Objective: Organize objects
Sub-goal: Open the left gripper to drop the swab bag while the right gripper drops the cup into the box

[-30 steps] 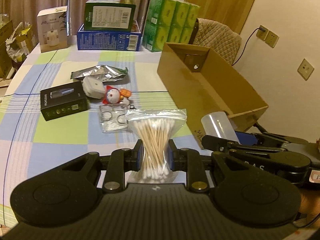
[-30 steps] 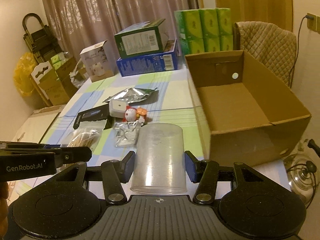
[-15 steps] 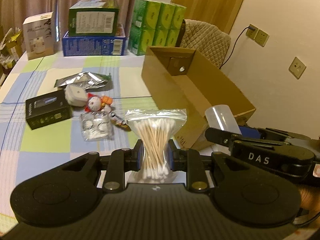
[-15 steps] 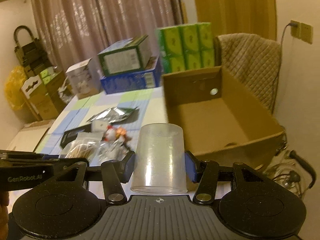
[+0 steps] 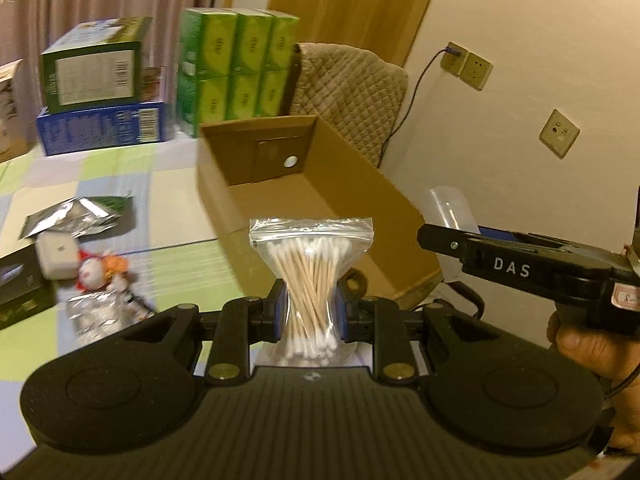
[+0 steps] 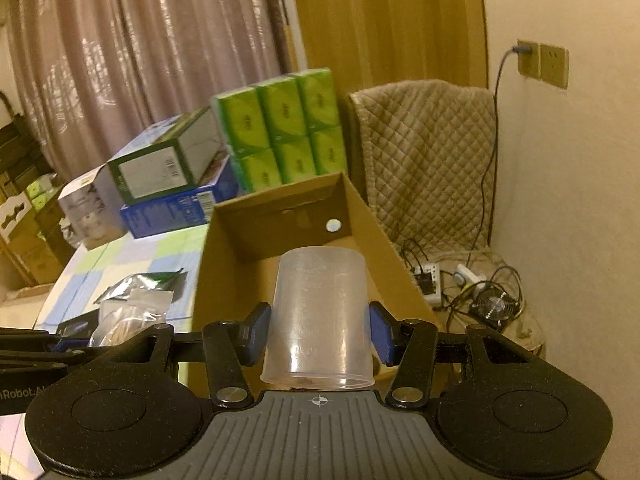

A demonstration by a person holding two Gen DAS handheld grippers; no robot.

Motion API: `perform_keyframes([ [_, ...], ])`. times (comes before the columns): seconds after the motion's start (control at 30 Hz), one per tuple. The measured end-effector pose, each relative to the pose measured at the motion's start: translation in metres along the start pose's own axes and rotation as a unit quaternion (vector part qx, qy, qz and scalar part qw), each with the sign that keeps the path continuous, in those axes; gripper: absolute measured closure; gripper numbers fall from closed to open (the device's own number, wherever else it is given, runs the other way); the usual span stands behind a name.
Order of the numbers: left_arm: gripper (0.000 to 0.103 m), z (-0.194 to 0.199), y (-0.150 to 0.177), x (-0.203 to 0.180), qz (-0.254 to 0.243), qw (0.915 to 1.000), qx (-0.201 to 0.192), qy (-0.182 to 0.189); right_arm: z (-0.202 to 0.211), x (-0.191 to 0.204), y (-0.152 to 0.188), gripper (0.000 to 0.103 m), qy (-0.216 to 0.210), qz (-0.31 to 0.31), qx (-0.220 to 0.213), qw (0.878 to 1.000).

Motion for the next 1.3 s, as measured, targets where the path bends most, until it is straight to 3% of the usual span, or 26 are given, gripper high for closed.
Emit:
perform_keyframes([
  [0.5, 0.081, -0.07, -0.04, -0.019, -0.021, 0.9994, 0.025, 0.007, -0.037, -0.038, -0.014, 0.054, 0.006, -0.019, 0.017, 1.0],
  [0.57, 0.061, -0.075, -0.042, -0.018, -0.023, 0.9995, 0.024, -0.003, -0.038, -0.039, -0.013, 0.054, 0.005, -0.02, 0.017, 1.0],
  [1.17, 0.058, -0.045, -0.025, 0.013, 0.017, 0.9994, 0.005, -0.03, -0.046, -0.02, -0.014, 0.054, -0.018, -0.019, 0.027, 0.999],
  [1.23, 0.055, -0.042, -0.025, 0.015, 0.021, 0.9993, 0.003, -0.031, -0.048, -0.021, -0.017, 0.044, -0.039, -0.028, 0.023, 0.999],
  [1.27, 0.051, -0.041, -0.025, 0.016, 0.022, 0.9992, 0.001, -0.032, -0.047, -0.022, -0.018, 0.027, -0.046, -0.036, 0.019, 0.998],
  [1.3, 0.048, -0.04, -0.026, 0.017, 0.023, 0.9991, 0.0, -0.035, -0.045, -0.022, -0.019, 0.02, -0.043, -0.045, 0.01, 0.998],
])
Point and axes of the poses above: each gripper's, at about its wrist camera, not at the fingertips, and z roughly against the way its jaws point, x to its left, y to its underside, the point moved 2 cm from there along -z, roughly the way its jaws point, and after that the axes turned 9 degrees about x, right-handed, at the moved point
